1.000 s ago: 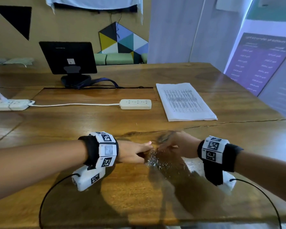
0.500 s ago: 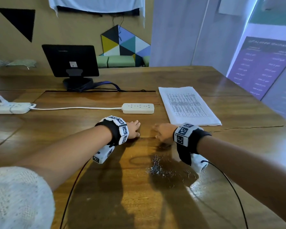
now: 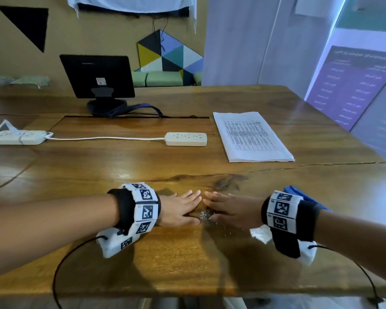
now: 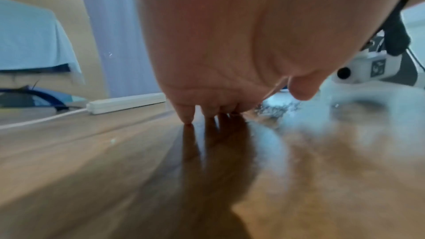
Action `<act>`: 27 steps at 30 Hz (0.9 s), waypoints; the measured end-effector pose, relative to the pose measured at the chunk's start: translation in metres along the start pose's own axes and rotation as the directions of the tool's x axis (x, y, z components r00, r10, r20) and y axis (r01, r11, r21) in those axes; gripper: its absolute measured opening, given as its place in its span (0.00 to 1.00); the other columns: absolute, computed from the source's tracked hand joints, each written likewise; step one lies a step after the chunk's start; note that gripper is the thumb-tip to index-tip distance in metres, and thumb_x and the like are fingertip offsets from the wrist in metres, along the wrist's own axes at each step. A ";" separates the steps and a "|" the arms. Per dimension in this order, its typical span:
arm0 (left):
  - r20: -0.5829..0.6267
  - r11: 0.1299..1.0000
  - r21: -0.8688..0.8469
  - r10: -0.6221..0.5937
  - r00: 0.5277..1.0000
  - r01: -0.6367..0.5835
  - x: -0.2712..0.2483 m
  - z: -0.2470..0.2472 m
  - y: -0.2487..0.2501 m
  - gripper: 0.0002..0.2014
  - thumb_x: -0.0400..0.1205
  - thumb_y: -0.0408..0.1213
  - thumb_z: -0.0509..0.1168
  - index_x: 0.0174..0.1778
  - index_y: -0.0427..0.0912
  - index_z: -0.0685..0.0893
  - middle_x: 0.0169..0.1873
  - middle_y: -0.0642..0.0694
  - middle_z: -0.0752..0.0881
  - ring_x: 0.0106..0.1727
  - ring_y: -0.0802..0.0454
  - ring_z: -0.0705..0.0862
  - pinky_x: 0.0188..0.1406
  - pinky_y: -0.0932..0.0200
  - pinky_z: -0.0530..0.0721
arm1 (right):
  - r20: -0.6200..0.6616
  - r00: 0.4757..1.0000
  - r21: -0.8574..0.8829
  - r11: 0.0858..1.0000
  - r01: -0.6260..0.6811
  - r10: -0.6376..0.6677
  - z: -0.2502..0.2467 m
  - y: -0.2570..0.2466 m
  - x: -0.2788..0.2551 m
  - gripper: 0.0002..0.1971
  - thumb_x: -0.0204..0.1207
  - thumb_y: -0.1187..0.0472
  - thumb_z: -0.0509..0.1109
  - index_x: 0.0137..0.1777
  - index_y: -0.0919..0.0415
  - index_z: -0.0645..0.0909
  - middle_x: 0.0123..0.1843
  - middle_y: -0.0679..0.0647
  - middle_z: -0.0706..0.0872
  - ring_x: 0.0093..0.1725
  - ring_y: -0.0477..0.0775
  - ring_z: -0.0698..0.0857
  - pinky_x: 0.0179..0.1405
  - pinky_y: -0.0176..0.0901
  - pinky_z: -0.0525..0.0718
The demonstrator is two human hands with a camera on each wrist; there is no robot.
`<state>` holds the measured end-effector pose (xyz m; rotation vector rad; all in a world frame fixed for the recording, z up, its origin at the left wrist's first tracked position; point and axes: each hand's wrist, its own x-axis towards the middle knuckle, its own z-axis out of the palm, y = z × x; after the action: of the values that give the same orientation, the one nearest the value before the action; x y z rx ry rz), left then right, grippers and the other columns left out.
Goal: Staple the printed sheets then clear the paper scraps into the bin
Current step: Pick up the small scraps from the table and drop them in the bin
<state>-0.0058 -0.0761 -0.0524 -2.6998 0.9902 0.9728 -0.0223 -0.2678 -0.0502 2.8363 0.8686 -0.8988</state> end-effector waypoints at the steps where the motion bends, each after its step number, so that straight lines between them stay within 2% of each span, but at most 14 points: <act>1: 0.023 0.997 -0.071 0.008 1.000 -0.006 -0.007 -0.003 0.000 0.34 0.87 0.55 0.44 0.83 0.43 0.37 0.84 0.49 0.38 0.85 0.54 0.41 0.83 0.53 0.45 | -0.003 1.000 0.013 1.000 -0.001 0.001 -0.002 0.001 -0.007 0.29 0.85 0.46 0.46 0.84 0.55 0.47 0.86 0.51 0.44 0.84 0.50 0.47 0.84 0.58 0.46; 3: 0.009 0.980 -0.198 -0.018 1.000 0.019 -0.022 -0.014 -0.007 0.32 0.87 0.53 0.44 0.84 0.46 0.40 0.84 0.53 0.43 0.85 0.56 0.47 0.81 0.59 0.48 | -0.069 0.997 0.064 0.998 -0.013 0.017 -0.006 0.003 -0.024 0.27 0.85 0.47 0.48 0.83 0.53 0.53 0.85 0.51 0.49 0.83 0.52 0.56 0.83 0.57 0.50; 5: -0.077 0.965 -0.255 -0.082 0.994 0.060 -0.035 -0.021 -0.024 0.34 0.85 0.58 0.42 0.83 0.46 0.42 0.84 0.52 0.44 0.85 0.56 0.48 0.81 0.59 0.49 | -0.148 0.986 0.111 0.992 -0.059 0.075 -0.006 0.012 -0.039 0.29 0.85 0.47 0.50 0.83 0.54 0.53 0.85 0.52 0.48 0.83 0.55 0.57 0.82 0.51 0.55; 7: -0.132 0.960 -0.235 -0.184 0.974 0.149 -0.043 -0.019 -0.046 0.47 0.74 0.70 0.36 0.83 0.43 0.40 0.84 0.48 0.41 0.85 0.53 0.45 0.82 0.56 0.46 | -0.165 0.970 0.123 0.980 -0.158 0.177 0.003 0.026 -0.050 0.33 0.83 0.42 0.49 0.84 0.56 0.47 0.85 0.53 0.44 0.84 0.53 0.53 0.82 0.49 0.55; 8: -0.115 0.954 -0.208 -0.244 0.963 0.216 -0.047 -0.013 -0.058 0.49 0.73 0.71 0.36 0.83 0.40 0.38 0.84 0.45 0.39 0.85 0.51 0.43 0.83 0.54 0.45 | -0.152 0.961 0.124 0.969 -0.213 0.230 0.011 0.032 -0.055 0.37 0.81 0.38 0.47 0.84 0.57 0.43 0.85 0.53 0.41 0.84 0.52 0.48 0.83 0.50 0.52; 11: -0.085 0.917 -0.098 -0.394 0.915 0.386 -0.052 0.012 -0.079 0.40 0.84 0.60 0.41 0.82 0.37 0.35 0.83 0.40 0.36 0.85 0.47 0.39 0.84 0.50 0.44 | -0.063 0.931 0.098 0.930 -0.354 0.360 0.038 0.042 -0.067 0.46 0.74 0.30 0.42 0.83 0.58 0.35 0.85 0.53 0.35 0.84 0.51 0.39 0.84 0.53 0.44; 14: -0.098 0.890 -0.070 -0.456 0.885 0.451 -0.052 0.032 -0.074 0.42 0.83 0.62 0.42 0.82 0.36 0.35 0.83 0.41 0.35 0.85 0.48 0.38 0.83 0.50 0.44 | -0.030 0.911 0.091 0.909 -0.408 0.412 0.057 0.035 -0.075 0.51 0.71 0.26 0.42 0.82 0.61 0.30 0.84 0.54 0.30 0.84 0.51 0.36 0.82 0.48 0.39; 16: -0.107 0.895 -0.072 -0.446 0.889 0.440 -0.050 0.036 -0.062 0.47 0.79 0.69 0.40 0.82 0.37 0.35 0.83 0.42 0.35 0.85 0.48 0.38 0.83 0.49 0.44 | -0.048 0.916 0.100 0.915 -0.392 0.398 0.060 0.025 -0.074 0.55 0.66 0.22 0.41 0.81 0.61 0.29 0.83 0.54 0.29 0.83 0.51 0.35 0.81 0.46 0.38; 19: -0.120 0.923 -0.085 -0.384 0.916 0.375 -0.041 0.039 -0.041 0.65 0.55 0.81 0.25 0.82 0.37 0.33 0.82 0.42 0.33 0.85 0.47 0.37 0.84 0.47 0.43 | -0.069 0.941 0.113 0.940 -0.323 0.332 0.055 0.006 -0.061 0.61 0.56 0.19 0.36 0.81 0.62 0.29 0.83 0.55 0.29 0.83 0.52 0.34 0.80 0.46 0.38; 20: -0.124 0.934 -0.083 -0.356 0.926 0.348 -0.036 0.038 -0.035 0.70 0.48 0.83 0.21 0.81 0.37 0.33 0.82 0.42 0.32 0.85 0.47 0.37 0.84 0.47 0.43 | -0.078 0.948 0.117 0.947 -0.299 0.308 0.053 0.000 -0.054 0.61 0.56 0.19 0.37 0.81 0.62 0.29 0.83 0.56 0.29 0.83 0.53 0.35 0.80 0.46 0.39; 21: -0.128 0.943 -0.078 -0.330 0.935 0.323 -0.031 0.038 -0.030 0.71 0.47 0.83 0.21 0.81 0.38 0.32 0.82 0.42 0.32 0.85 0.47 0.37 0.84 0.47 0.43 | -0.088 0.953 0.122 0.953 -0.278 0.290 0.050 -0.007 -0.046 0.60 0.58 0.19 0.38 0.81 0.62 0.29 0.83 0.56 0.30 0.83 0.53 0.35 0.81 0.46 0.39; 24: -0.154 0.968 -0.052 -0.252 0.955 0.247 -0.019 0.034 -0.010 0.56 0.66 0.78 0.32 0.81 0.40 0.32 0.82 0.45 0.31 0.84 0.49 0.37 0.83 0.47 0.43 | -0.122 0.962 0.106 0.967 -0.231 0.243 0.041 -0.023 -0.019 0.62 0.55 0.18 0.37 0.81 0.62 0.31 0.84 0.57 0.32 0.84 0.54 0.37 0.81 0.49 0.41; 25: -0.153 0.977 -0.038 -0.212 0.965 0.208 -0.017 0.032 -0.003 0.52 0.71 0.75 0.36 0.81 0.41 0.33 0.82 0.46 0.32 0.84 0.50 0.37 0.83 0.47 0.43 | -0.124 0.964 0.090 0.970 -0.227 0.237 0.038 -0.028 -0.010 0.61 0.57 0.19 0.38 0.82 0.63 0.32 0.84 0.57 0.33 0.84 0.55 0.38 0.82 0.49 0.42; 27: -0.137 0.991 -0.008 -0.133 0.982 0.133 -0.013 0.028 0.010 0.49 0.75 0.72 0.40 0.82 0.43 0.34 0.83 0.48 0.34 0.85 0.52 0.38 0.83 0.47 0.44 | -0.117 0.968 0.052 0.975 -0.216 0.221 0.031 -0.033 0.001 0.54 0.69 0.25 0.46 0.82 0.64 0.33 0.85 0.58 0.35 0.84 0.55 0.39 0.83 0.51 0.43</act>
<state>-0.0347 -0.0685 -0.0653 -2.8213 0.8172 0.7715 -0.0555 -0.2456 -0.0722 2.9709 0.5364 -0.7292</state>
